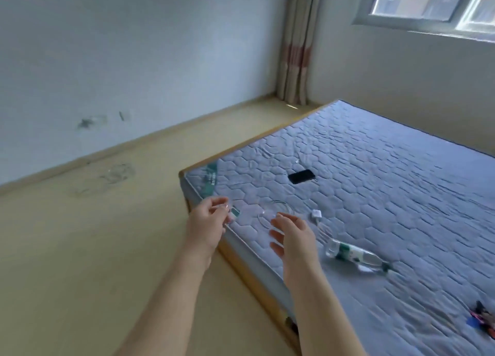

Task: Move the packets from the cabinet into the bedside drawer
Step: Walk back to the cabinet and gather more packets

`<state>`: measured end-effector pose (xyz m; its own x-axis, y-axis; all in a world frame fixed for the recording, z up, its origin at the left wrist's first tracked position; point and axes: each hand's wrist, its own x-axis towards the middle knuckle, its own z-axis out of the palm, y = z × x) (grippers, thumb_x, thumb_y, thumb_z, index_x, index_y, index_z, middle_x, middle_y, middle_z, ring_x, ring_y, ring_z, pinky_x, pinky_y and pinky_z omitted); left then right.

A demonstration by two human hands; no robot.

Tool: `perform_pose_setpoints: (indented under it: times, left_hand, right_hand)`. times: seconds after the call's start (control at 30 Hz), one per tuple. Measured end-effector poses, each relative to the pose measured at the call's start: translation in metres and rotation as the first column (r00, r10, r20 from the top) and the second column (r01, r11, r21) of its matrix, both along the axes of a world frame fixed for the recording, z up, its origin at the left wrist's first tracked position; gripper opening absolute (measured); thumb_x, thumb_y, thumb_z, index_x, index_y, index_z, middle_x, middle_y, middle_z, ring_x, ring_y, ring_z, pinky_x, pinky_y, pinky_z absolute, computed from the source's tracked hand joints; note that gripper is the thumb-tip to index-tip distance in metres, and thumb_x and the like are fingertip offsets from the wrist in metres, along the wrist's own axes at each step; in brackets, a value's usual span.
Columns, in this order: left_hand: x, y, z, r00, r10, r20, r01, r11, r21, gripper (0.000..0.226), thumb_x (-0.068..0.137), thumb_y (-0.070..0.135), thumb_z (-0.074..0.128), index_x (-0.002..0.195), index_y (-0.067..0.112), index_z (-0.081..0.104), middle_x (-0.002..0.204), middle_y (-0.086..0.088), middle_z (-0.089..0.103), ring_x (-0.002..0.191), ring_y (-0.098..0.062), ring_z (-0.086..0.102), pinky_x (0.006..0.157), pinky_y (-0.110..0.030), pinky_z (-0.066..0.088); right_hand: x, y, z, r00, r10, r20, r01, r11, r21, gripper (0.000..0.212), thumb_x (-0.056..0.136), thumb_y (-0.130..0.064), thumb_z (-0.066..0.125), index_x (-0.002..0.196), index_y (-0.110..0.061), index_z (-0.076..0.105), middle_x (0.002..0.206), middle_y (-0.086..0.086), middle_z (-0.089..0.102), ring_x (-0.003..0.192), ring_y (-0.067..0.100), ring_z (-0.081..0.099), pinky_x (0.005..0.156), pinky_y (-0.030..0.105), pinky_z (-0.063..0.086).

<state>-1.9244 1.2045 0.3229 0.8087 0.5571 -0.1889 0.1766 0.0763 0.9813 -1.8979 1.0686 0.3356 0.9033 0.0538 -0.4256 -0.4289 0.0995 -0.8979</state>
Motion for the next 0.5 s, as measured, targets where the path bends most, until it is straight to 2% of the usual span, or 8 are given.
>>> perform_pose_setpoints:
  times: [0.1,0.23,0.4,0.5]
  left_hand:
    - [-0.024,0.104,-0.001,0.986,0.164,-0.013,-0.164,0.986,-0.033,0.023,0.094,0.007,0.049,0.082,0.024,0.057,0.077,0.001,0.06,0.073,-0.013,0.057,0.061,-0.027,0.042]
    - [-0.052,0.224,0.005,0.944,0.331,-0.015,-0.331,0.943,-0.041,0.022,0.095,0.005,0.048,0.082,0.021,0.057,0.077,0.001,0.059,0.07,-0.011,0.055,0.06,-0.024,0.04]
    - [-0.059,0.335,0.013,0.887,0.46,-0.031,-0.461,0.885,-0.068,0.02,0.095,0.009,0.049,0.084,0.022,0.059,0.084,-0.001,0.06,0.075,-0.011,0.058,0.062,-0.024,0.042]
    - [-0.05,0.391,0.012,0.861,0.507,-0.046,-0.509,0.859,-0.055,0.019,0.095,0.012,0.05,0.085,0.023,0.06,0.087,-0.001,0.063,0.081,-0.015,0.061,0.068,-0.028,0.045]
  right_hand:
    - [-0.005,0.109,-0.004,0.99,0.138,-0.033,-0.138,0.99,0.013,0.008,0.093,-0.014,0.054,0.088,-0.019,0.058,0.096,0.004,0.062,0.087,0.018,0.057,0.072,0.028,0.044]
    - [-0.01,0.236,-0.003,0.959,0.28,-0.034,-0.279,0.959,0.04,0.011,0.093,-0.012,0.054,0.085,-0.017,0.059,0.089,0.004,0.061,0.078,0.015,0.054,0.065,0.026,0.041]
    - [0.006,0.357,0.003,0.92,0.391,-0.021,-0.389,0.919,0.065,0.014,0.093,-0.009,0.052,0.083,-0.015,0.059,0.077,0.003,0.058,0.068,0.013,0.05,0.061,0.025,0.039]
    - [0.023,0.418,-0.001,0.892,0.452,-0.023,-0.451,0.891,0.06,0.013,0.093,-0.011,0.052,0.085,-0.017,0.059,0.085,0.002,0.061,0.074,0.014,0.054,0.065,0.025,0.041]
